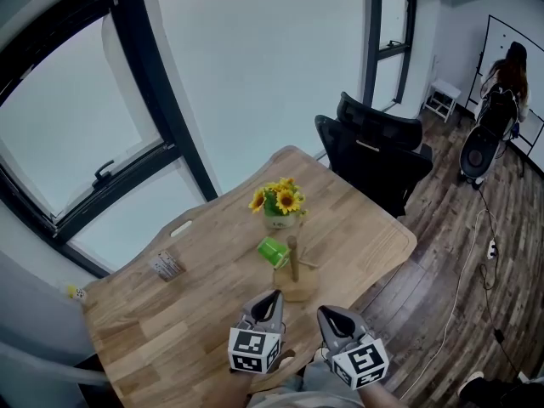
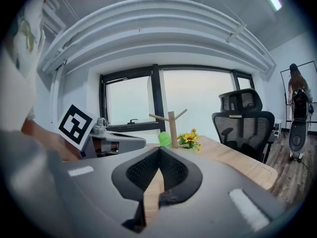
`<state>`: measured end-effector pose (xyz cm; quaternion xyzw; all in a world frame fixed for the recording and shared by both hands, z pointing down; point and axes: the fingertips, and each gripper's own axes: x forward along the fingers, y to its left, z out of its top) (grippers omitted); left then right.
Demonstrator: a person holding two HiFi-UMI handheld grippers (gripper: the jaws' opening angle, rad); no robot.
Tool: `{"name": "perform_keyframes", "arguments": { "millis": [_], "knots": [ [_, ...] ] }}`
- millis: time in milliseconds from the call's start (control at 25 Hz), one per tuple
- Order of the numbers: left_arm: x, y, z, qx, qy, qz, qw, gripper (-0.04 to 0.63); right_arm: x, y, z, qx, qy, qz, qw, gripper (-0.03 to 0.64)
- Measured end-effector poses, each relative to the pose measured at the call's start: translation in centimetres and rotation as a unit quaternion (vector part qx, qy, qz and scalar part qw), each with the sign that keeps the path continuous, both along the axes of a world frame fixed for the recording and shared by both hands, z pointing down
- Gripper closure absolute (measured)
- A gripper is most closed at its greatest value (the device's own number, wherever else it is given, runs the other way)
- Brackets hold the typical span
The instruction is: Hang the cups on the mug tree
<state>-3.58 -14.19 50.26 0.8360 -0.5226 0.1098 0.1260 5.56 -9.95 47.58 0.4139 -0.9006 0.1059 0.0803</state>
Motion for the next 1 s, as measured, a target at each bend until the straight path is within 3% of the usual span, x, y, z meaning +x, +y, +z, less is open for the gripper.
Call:
{"name": "perform_keyframes", "arguments": {
  "millis": [280,1000],
  "knots": [
    [0.5,1.1,-0.9,-0.003,0.044,0.01,0.999,0.592,-1.0,0.0,-0.1,-0.002,0.003,-0.017,1.0,0.618],
    [1.1,2.0,-1.6,0.004,0.049,0.022,0.9986,0.591,-2.0,0.2,0.0,-0.004,0.004,-0.033,0.999,0.618]
  ]
}}
